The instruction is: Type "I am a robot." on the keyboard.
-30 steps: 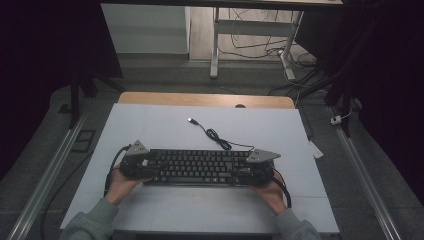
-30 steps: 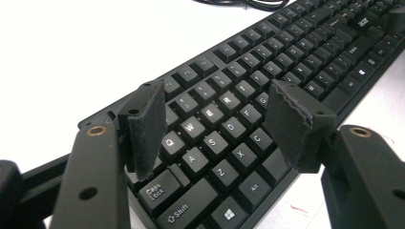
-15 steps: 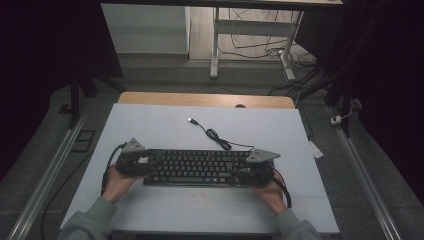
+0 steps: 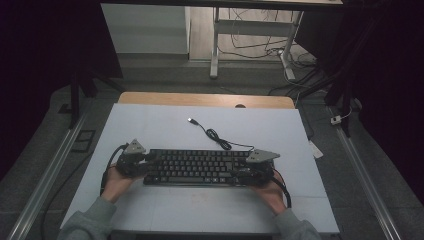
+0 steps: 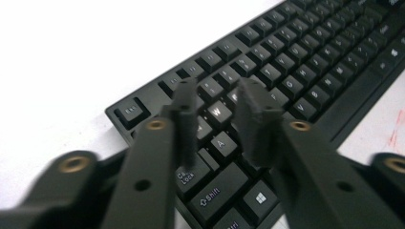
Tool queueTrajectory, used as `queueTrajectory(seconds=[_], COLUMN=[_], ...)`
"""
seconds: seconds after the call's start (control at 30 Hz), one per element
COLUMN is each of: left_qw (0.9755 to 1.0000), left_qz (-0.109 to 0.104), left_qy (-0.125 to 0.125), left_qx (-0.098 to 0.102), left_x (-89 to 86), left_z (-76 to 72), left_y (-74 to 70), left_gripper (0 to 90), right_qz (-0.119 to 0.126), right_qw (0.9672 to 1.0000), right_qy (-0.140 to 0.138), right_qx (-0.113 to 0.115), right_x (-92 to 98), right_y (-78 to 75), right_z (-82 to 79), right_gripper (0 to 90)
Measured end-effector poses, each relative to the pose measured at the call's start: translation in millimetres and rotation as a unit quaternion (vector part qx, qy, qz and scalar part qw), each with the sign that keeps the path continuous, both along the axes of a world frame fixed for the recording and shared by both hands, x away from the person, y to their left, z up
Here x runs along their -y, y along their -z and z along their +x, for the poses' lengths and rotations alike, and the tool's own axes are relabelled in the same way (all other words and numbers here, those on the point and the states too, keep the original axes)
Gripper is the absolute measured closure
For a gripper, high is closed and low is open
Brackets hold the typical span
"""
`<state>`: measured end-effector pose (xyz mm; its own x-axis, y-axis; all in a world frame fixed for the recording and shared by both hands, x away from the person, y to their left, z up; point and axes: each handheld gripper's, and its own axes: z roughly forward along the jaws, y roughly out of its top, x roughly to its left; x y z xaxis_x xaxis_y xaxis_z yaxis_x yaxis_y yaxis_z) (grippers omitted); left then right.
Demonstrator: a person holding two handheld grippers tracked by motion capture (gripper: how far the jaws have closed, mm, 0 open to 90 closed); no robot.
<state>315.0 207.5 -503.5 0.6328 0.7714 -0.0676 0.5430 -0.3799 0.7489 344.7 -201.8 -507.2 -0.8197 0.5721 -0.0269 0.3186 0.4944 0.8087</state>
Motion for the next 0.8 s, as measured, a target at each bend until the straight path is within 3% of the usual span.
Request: queueTrajectory(seconds=[0.23,0.8], left_qw=[0.9996,0.9982], left_qz=[0.023,0.049], left_qy=[0.015,0.027], left_qx=[-0.005,-0.023], left_x=[4.6,13.6], left_z=[0.5,2.8], left_y=[4.2,14.1], left_gripper=[87.7,88.3], right_qz=[-0.001,-0.002], right_qw=[1.0000,1.0000], right_qy=[-0.001,-0.001], right_qx=[-0.001,-0.002], right_x=[-0.1,-0.6], right_y=[0.3,0.8], right_z=[0.1,0.1], right_gripper=[41.7,41.7])
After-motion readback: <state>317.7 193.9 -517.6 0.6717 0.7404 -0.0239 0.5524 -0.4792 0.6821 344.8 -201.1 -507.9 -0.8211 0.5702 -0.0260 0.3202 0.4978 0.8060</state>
